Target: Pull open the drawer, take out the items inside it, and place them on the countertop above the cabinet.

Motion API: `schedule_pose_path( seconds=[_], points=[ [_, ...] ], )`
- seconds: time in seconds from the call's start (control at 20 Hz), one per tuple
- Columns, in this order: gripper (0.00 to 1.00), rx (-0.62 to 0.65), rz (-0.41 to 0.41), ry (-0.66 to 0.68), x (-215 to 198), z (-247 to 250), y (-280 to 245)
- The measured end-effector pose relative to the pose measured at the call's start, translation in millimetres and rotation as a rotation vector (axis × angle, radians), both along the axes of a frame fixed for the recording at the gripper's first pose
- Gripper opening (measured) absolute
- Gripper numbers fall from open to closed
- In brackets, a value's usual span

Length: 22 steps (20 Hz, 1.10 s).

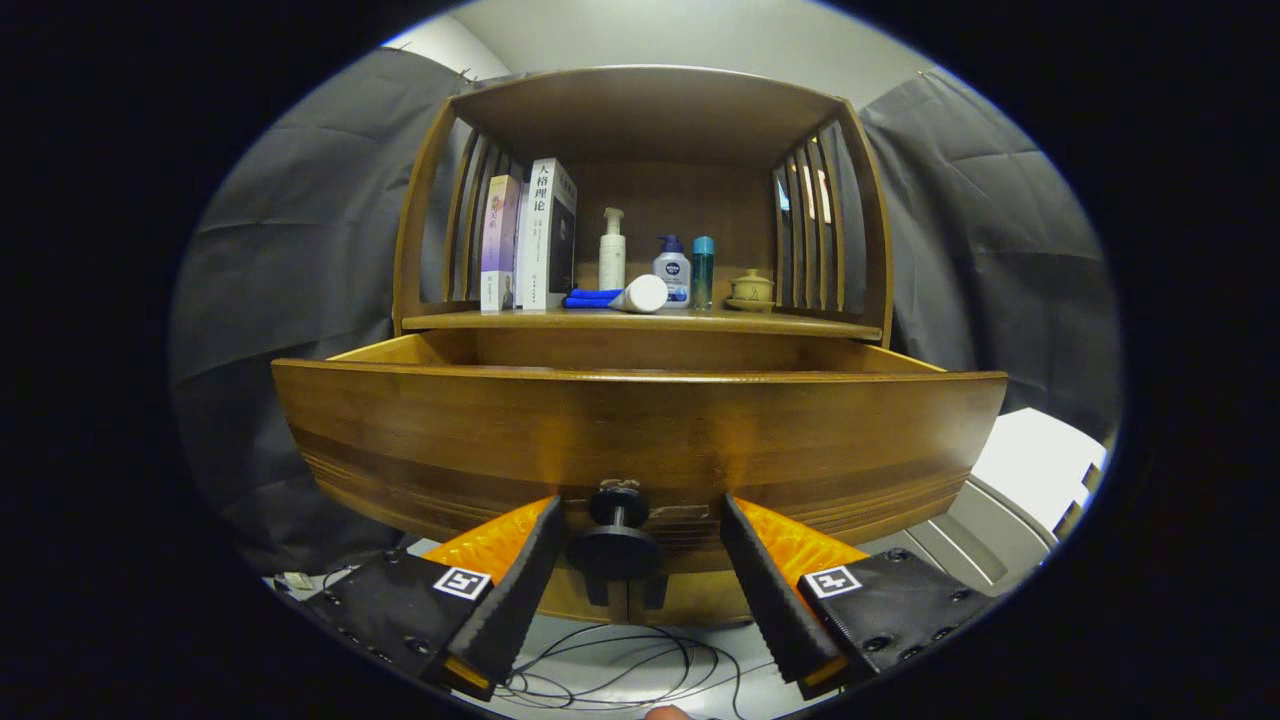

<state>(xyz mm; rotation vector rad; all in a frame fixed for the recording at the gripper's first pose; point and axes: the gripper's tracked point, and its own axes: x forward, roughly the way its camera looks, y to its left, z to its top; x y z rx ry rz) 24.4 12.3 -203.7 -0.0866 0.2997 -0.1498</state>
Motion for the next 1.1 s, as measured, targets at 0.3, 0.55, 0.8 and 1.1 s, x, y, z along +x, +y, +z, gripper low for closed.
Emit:
schedule_pose_path(
  seconds=[0.3, 0.55, 0.8, 1.1],
  points=[
    [0.98, -0.006, -0.005, 0.003, 34, 3, -4],
    [0.98, 0.000, -0.015, 0.008, 60, 2, -6],
    [0.98, -0.001, -0.023, 0.013, 85, -2, -9],
    [0.98, 0.004, -0.028, 0.006, 108, -3, -11]
  ],
)
